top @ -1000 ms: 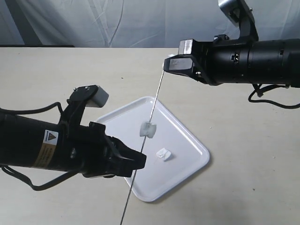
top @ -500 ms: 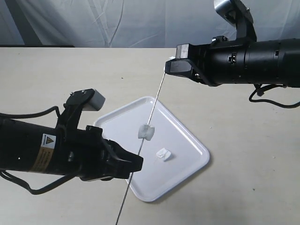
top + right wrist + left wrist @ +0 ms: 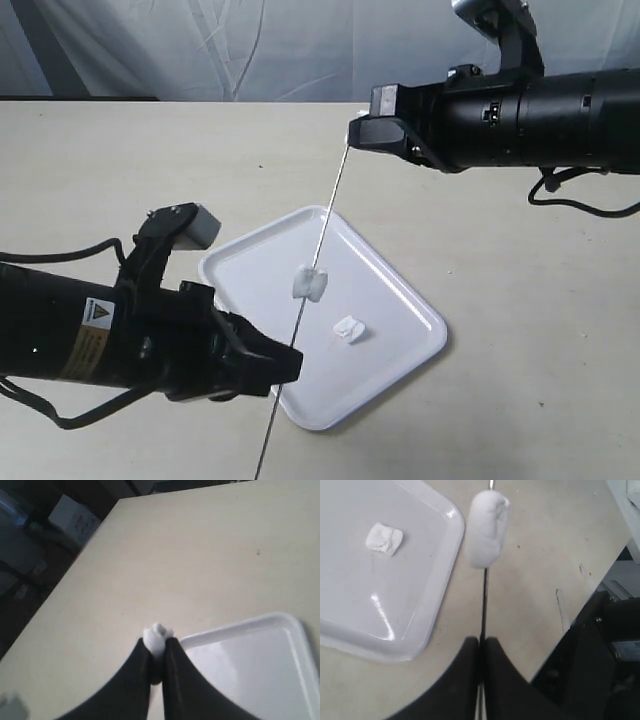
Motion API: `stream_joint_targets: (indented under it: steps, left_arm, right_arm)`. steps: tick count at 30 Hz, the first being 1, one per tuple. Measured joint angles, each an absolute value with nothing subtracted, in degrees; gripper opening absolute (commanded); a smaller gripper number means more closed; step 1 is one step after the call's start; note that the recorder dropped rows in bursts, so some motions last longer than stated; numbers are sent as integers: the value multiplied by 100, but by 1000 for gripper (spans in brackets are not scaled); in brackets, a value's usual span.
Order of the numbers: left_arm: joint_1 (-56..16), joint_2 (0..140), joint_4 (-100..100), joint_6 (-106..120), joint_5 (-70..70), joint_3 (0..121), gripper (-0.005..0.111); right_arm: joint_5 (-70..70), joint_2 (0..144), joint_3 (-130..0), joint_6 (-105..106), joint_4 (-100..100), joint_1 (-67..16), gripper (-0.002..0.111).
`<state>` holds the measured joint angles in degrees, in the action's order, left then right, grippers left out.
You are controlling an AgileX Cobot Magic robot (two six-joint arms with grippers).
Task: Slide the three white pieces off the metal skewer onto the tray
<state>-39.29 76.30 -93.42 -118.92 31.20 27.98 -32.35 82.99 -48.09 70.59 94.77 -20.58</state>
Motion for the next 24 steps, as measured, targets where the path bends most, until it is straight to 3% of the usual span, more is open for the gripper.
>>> stream_joint_targets:
  steps: [6,16,24]
  left_arm:
    - [-3968,7669,-9683,-11933,3474,2632,0]
    - [-4148,7220,-9833,-11955,2496,2632,0]
    - [-3623,6510,-9929,-11966,1785,2632,0]
  right_arm:
    - [-2637,8287,-5165,7059,9948,-1949,-1]
    - [-2665,8287,-5190,6428,8995,-1949,-1]
    - [-3168,8492,-4549,5912,8136,-1961,-1]
